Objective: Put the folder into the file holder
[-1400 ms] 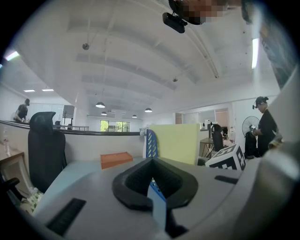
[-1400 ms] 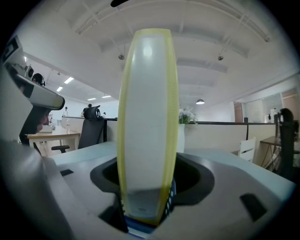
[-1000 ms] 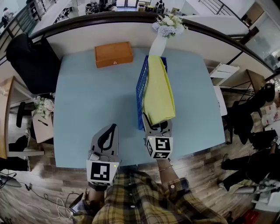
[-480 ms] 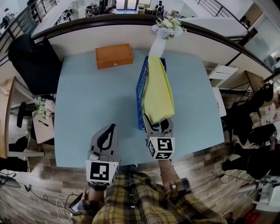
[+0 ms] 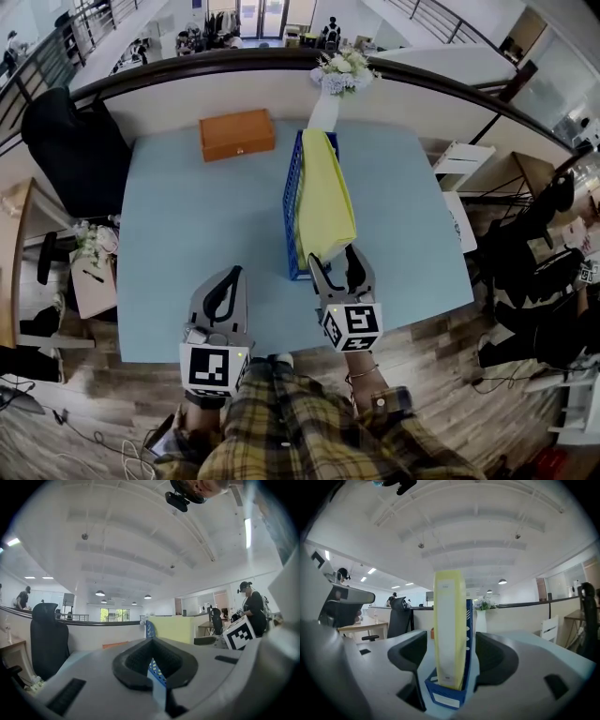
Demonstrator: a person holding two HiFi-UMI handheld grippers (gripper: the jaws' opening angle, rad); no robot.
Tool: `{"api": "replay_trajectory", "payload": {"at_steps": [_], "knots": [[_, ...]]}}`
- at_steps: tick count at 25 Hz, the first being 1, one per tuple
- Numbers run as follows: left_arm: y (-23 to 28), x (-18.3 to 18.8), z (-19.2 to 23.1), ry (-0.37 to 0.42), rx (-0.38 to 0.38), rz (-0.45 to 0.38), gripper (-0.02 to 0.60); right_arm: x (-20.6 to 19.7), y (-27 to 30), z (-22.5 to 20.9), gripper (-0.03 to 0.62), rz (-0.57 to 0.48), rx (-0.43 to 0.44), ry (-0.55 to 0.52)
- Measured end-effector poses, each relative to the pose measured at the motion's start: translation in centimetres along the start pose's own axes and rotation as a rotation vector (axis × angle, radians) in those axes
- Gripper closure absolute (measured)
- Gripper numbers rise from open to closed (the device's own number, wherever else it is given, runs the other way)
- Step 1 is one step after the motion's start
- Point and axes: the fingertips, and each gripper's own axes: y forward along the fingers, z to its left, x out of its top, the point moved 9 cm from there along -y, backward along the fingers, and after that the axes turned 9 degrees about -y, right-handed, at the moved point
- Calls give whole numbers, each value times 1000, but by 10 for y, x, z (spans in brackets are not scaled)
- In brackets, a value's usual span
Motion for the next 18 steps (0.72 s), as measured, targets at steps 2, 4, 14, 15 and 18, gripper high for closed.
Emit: {"api": "replay_trajectory", "payload": {"at_steps": [2,4,14,15,18], "knots": [[-3,5,-4,9,-9,-15,590,7,-12,-2,289,-9,8,5],[-6,10,-8,13,-19,-26,591,13,-25,-5,289,-14,19,15],[-16,13,-25,25,-79,-33,591,41,-90,-17,290,-41,46,17],[-16,12,-27,24,-87,-31,589,43,-96,-17,290,-42,55,18],[-16,11,-36,23,-127,-25,591,48,-113,-17,293,-46,89,42]]}}
